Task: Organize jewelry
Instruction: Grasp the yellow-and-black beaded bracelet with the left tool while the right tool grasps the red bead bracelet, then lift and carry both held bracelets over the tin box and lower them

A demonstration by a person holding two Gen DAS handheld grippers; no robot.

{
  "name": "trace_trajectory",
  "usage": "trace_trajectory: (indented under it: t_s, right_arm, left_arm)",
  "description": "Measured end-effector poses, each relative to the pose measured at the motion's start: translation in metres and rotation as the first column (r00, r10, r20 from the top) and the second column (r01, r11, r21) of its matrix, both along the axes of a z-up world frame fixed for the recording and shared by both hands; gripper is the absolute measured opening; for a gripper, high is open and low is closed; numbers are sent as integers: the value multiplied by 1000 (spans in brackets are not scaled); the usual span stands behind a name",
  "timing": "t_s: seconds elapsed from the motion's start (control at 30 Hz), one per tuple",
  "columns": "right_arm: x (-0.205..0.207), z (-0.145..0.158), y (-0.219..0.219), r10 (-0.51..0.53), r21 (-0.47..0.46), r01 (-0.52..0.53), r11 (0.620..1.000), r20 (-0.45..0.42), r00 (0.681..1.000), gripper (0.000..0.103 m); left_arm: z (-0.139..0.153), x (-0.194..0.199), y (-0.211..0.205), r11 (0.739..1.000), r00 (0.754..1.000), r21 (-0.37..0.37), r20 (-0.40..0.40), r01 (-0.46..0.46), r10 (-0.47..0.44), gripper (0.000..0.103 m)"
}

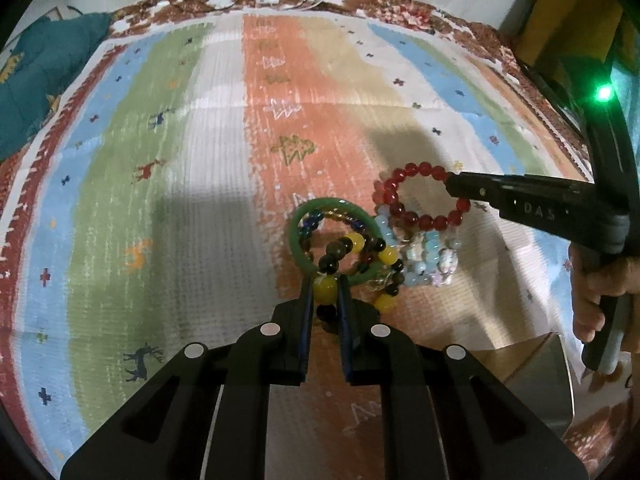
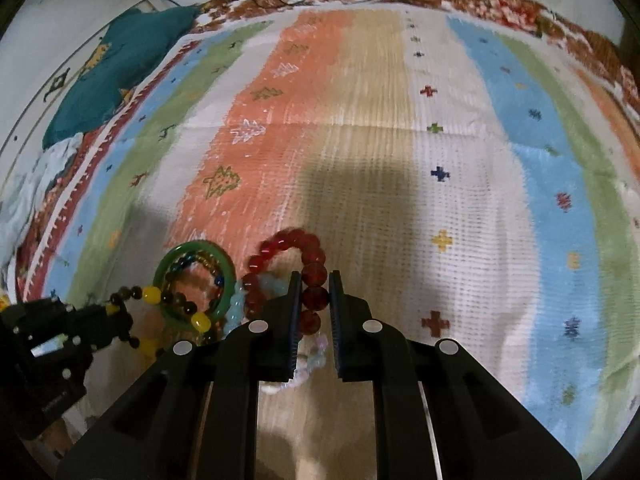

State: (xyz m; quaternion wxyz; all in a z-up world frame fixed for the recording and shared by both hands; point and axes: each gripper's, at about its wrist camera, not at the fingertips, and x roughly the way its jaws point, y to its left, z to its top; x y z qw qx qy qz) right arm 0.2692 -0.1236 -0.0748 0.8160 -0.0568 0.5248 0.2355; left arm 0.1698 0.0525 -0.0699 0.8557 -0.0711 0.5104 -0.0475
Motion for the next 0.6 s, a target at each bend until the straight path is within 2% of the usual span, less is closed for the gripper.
trace_trajectory:
  t_s: [0.6]
  right_arm:
    - [-55, 46, -8, 58, -7, -58, 998, 131, 990, 14]
  left_arm:
    - [34, -18, -16, 999, 996, 29, 93, -20, 17, 11]
